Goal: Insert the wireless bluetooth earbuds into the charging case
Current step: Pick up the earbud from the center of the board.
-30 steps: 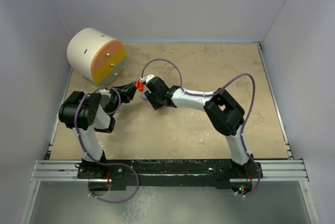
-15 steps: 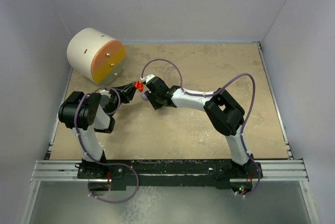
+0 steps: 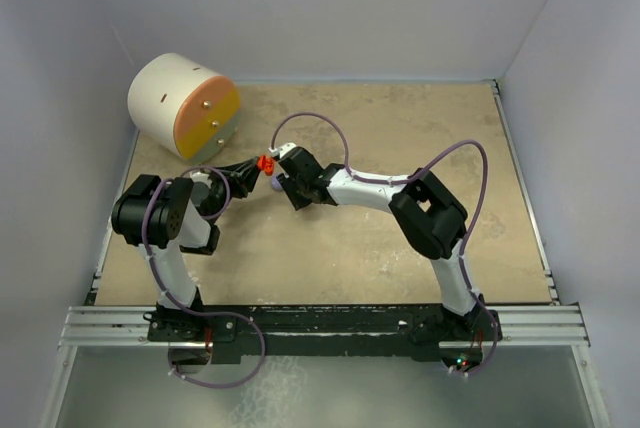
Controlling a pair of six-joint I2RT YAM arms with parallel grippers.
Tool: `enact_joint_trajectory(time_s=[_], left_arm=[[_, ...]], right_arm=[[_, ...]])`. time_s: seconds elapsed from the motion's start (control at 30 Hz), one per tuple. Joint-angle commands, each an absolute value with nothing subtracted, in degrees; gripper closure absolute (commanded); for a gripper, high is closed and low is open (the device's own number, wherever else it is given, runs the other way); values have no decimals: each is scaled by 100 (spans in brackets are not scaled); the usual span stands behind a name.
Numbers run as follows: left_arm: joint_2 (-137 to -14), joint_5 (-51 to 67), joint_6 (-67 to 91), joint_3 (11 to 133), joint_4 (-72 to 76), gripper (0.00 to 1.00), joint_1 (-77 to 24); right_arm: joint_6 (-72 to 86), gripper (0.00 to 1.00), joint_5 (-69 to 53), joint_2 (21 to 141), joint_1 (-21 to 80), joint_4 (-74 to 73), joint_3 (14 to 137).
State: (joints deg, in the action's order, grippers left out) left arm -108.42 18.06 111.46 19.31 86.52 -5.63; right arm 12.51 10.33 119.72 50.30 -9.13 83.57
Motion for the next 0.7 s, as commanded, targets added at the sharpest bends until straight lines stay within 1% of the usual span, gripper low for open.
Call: enact_joint_trajectory(time_s=[0.0,0.4,0.67], left_arm=[[-10696,1882,11170,1882,9870,100,-493],[-10722,1951,11186,1899,9868,100,-475],[-10758,2008,11205,1928,9869,100,-449]], right_arm=[[1484,60,899,12021,5045,-966,8512],[2038,62,809,12074,4985,-905,8408],[2124,65,816,12076,4966,-903,8374]])
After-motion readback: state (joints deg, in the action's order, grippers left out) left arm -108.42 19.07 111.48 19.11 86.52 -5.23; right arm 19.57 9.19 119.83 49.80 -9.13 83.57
